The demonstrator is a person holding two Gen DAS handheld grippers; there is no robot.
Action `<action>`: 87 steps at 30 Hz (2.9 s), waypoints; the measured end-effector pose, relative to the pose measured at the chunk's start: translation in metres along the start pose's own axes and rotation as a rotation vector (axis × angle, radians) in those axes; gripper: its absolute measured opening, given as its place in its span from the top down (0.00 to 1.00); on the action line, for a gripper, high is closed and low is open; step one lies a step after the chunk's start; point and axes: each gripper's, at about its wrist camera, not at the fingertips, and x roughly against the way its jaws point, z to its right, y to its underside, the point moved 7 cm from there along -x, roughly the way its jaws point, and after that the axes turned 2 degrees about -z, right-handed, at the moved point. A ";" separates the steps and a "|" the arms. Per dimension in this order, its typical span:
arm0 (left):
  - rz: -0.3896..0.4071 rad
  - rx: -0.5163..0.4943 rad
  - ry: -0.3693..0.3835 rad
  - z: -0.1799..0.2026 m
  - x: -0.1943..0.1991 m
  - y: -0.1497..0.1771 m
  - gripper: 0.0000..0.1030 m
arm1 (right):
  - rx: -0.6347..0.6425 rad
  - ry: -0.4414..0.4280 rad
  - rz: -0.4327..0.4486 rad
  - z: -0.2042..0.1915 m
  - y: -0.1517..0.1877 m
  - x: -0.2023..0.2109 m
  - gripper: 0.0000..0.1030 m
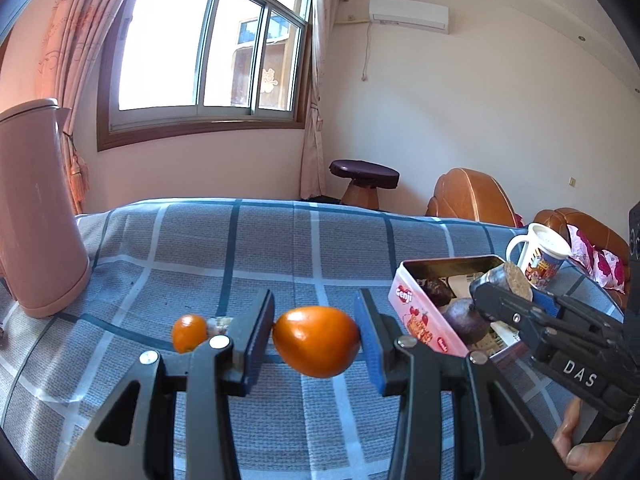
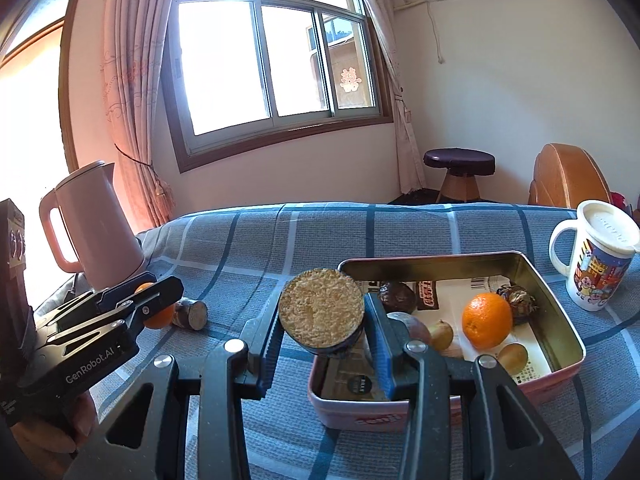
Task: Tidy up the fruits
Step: 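Carry the cut fruit piece and small orange over the pink tin with both tools, then open both tools to release the cut piece and orange into the tin, then withdraw both open tools from the tin toward the remaining fruits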
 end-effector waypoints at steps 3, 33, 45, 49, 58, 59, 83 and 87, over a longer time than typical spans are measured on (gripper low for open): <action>0.000 -0.017 0.015 0.015 -0.003 -0.002 0.58 | -0.017 0.021 0.017 0.017 -0.003 0.006 0.60; -0.076 -0.144 0.148 0.182 -0.066 -0.005 0.58 | -0.075 0.210 -0.017 0.156 -0.014 0.011 0.60; -0.100 -0.153 0.093 0.176 -0.074 0.000 0.58 | -0.002 0.192 -0.109 0.144 0.000 -0.010 0.60; -0.101 -0.151 0.093 0.176 -0.074 0.000 0.58 | 0.004 0.171 -0.123 0.140 0.002 -0.013 0.59; -0.098 -0.148 0.077 0.175 -0.076 -0.002 0.54 | -0.069 0.096 -0.168 0.144 0.009 -0.021 0.59; -0.095 -0.145 0.074 0.174 -0.075 -0.002 0.51 | -0.073 0.091 -0.169 0.143 0.009 -0.021 0.59; 0.013 -0.087 -0.060 0.130 -0.042 -0.018 0.00 | -0.118 0.256 0.168 0.156 -0.024 0.044 0.22; 0.008 -0.077 -0.096 0.116 -0.042 -0.015 0.00 | -0.128 0.266 0.162 0.155 -0.022 0.041 0.21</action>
